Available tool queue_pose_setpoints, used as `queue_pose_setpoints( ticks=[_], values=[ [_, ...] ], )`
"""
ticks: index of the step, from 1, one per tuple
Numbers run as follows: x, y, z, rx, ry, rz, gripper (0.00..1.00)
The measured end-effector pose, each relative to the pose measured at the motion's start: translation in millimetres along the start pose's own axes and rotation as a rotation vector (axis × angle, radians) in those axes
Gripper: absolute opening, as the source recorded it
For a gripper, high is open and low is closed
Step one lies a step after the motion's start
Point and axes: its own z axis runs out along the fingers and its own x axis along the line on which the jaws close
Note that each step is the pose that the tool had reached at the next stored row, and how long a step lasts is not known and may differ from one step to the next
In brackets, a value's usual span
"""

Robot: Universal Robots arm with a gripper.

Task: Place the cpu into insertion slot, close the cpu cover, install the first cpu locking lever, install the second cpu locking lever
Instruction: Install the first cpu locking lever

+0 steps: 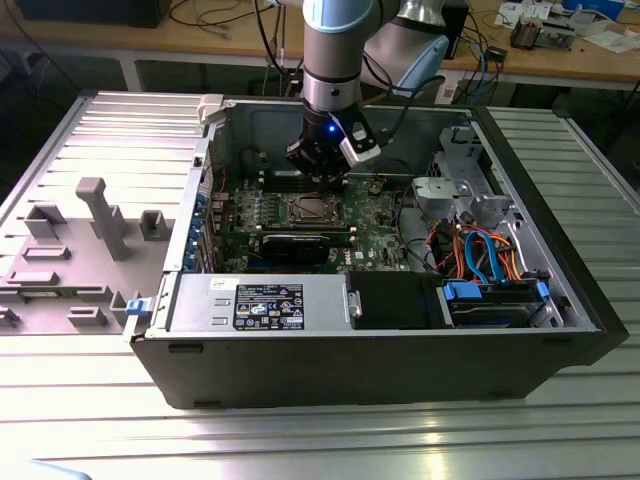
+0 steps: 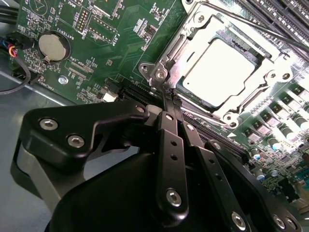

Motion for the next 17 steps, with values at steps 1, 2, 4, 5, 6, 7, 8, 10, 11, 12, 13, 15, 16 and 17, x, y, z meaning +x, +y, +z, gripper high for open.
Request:
queue_pose_setpoints(
  ticks=[1,2,4,5,6,7,8,10,11,12,13,15,16,17],
  values=[
    [0.0,0.0,0.0,0.0004,0.0002,0.0,0.11],
    [0.0,0.0,0.2,0.001,0.0003,0.0,0.11],
    [-0.2,-0.1,0.9,0.0064,0.0003,0.0,0.11],
    [-0.2,-0.1,1.2,0.0101,0.0006,0.0,0.11],
    [-0.4,-0.1,1.4,0.0119,0.001,0.0,0.11],
    [-0.6,-0.1,1.4,0.0132,0.0015,0.0,0.11],
    [-0.7,-0.1,1.5,0.0144,0.0017,0.0,0.11],
    [-1.1,-0.2,2.0,0.0192,0.0022,0.0,0.11],
    [-1.2,-0.2,2.4,0.0208,0.0022,0.0,0.11],
    [-1.3,-0.3,2.8,0.0225,0.0024,0.0,0.11],
    [-1.5,-0.3,3.1,0.023,0.0024,0.0,0.11],
    [-1.5,-0.3,4.1,0.0231,0.0023,0.0,0.11],
    [-1.5,-0.4,4.3,0.0222,0.0023,0.0,0.11],
    [-1.6,-0.4,4.5,0.0165,0.0018,-0.001,0.11]
  ],
)
